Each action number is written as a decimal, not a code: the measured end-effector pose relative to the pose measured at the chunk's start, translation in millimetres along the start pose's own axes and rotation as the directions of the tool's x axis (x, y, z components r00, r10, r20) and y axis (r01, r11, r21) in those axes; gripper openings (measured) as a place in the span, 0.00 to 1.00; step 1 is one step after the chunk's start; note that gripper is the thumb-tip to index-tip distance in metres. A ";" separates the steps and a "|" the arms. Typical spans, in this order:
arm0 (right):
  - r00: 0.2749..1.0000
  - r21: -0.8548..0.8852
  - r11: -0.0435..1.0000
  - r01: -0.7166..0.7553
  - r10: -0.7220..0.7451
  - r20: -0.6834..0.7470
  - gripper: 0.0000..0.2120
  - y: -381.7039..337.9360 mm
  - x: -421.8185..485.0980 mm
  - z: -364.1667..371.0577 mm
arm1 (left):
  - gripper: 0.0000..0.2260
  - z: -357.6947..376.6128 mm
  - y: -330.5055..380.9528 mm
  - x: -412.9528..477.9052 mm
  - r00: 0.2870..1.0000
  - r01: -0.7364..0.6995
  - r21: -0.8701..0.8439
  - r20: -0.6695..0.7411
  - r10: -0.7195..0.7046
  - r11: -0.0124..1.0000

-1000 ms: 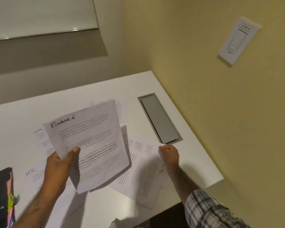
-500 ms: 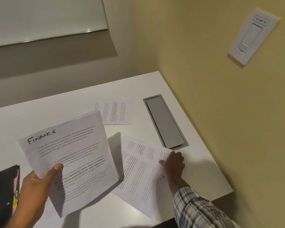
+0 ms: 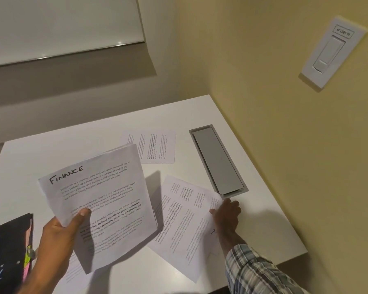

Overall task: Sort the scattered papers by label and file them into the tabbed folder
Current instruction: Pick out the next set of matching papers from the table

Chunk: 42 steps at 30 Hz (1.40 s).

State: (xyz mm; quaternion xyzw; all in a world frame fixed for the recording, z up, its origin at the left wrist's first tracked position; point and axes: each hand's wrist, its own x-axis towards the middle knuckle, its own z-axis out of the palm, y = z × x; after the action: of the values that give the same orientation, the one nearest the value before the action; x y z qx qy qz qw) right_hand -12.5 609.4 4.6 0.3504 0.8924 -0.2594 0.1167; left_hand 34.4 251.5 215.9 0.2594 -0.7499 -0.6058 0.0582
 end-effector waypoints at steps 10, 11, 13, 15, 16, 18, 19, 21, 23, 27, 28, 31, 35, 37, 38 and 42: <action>0.996 0.535 0.845 0.006 0.043 -0.079 0.22 -40.9 -4.7 -22.3 | 0.09 -7.8 1.6 6.9 0.999 -0.042 0.028 -0.004 0.042 0.999; 0.996 0.558 0.830 0.016 0.033 -0.078 0.22 -50.7 -3.6 -29.0 | 0.08 -10.1 -2.0 11.4 0.999 -0.034 0.013 -0.001 0.034 0.999; 0.994 0.538 0.840 0.064 -0.008 -0.105 0.17 -71.9 0.4 -44.7 | 0.11 -13.1 -8.8 19.8 1.000 -0.015 -0.008 -0.003 0.015 1.000; 0.981 0.442 0.882 0.160 -0.093 -0.169 0.10 -92.4 4.6 -60.5 | 0.12 -14.3 -12.2 25.1 1.000 -0.006 -0.017 0.007 0.006 1.000; 0.970 0.400 0.893 0.204 -0.130 -0.204 0.09 -102.2 5.6 -68.3 | 0.12 -14.0 -12.5 26.5 1.000 -0.013 -0.019 0.008 0.014 1.000; 0.919 0.302 0.897 0.324 -0.223 -0.324 0.10 -117.9 6.1 -82.7 | 0.10 -12.4 -13.1 30.1 0.999 -0.034 -0.018 0.002 0.034 0.999; 0.878 0.234 0.892 0.387 -0.278 -0.390 0.10 -123.7 6.1 -89.9 | 0.10 -11.8 -12.7 31.2 0.999 -0.043 -0.019 0.008 0.043 0.999; 0.785 0.102 0.867 0.488 -0.384 -0.486 0.11 -133.1 6.2 -106.2 | 0.08 -11.9 -11.0 33.4 0.999 -0.051 -0.012 0.011 0.051 0.999; 0.698 0.014 0.825 0.565 -0.469 -0.541 0.11 -141.5 4.7 -127.2 | 0.09 -13.5 -10.0 36.6 0.997 -0.068 0.006 0.020 0.068 0.998; 0.540 -0.119 0.735 0.667 -0.588 -0.603 0.12 -157.0 -3.8 -181.5 | 0.09 -18.1 -2.9 43.0 0.993 -0.111 0.026 0.031 0.111 0.993; 0.501 -0.170 0.700 0.694 -0.639 -0.584 0.13 -161.4 -8.7 -200.1 | 0.09 -20.0 -0.3 45.0 0.993 -0.117 0.024 0.030 0.116 0.993; 0.382 -0.330 0.517 0.790 -0.836 -0.394 0.16 -178.8 -38.7 -267.0 | 0.09 -28.3 5.7 52.5 0.990 -0.135 0.016 0.036 0.134 0.991; 0.353 -0.271 0.383 0.883 -0.923 -0.155 0.11 -206.1 -103.2 -336.5 | 0.08 -30.5 18.6 60.4 0.985 -0.151 0.004 0.081 0.150 0.989; 0.361 -0.201 0.356 0.913 -0.933 -0.014 0.10 -225.9 -130.5 -350.1 | 0.07 -25.1 24.2 62.6 0.983 -0.126 -0.013 0.135 0.127 0.992; 0.355 -0.166 0.341 0.925 -0.933 0.059 0.09 -238.0 -140.3 -349.6 | 0.07 -20.7 26.3 63.3 0.977 -0.113 -0.031 0.181 0.116 0.993; 0.294 -0.156 0.259 0.953 -0.915 0.276 0.08 -290.2 -154.5 -310.5 | 0.10 1.9 39.0 55.0 0.934 -0.071 -0.085 0.343 0.096 0.994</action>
State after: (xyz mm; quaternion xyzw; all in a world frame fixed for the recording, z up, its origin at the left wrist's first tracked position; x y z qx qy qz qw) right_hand -107.5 511.4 435.6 -0.2841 0.9432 -0.1653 0.0481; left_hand -26.0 233.0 239.5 0.1142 -0.7367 -0.6653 -0.0398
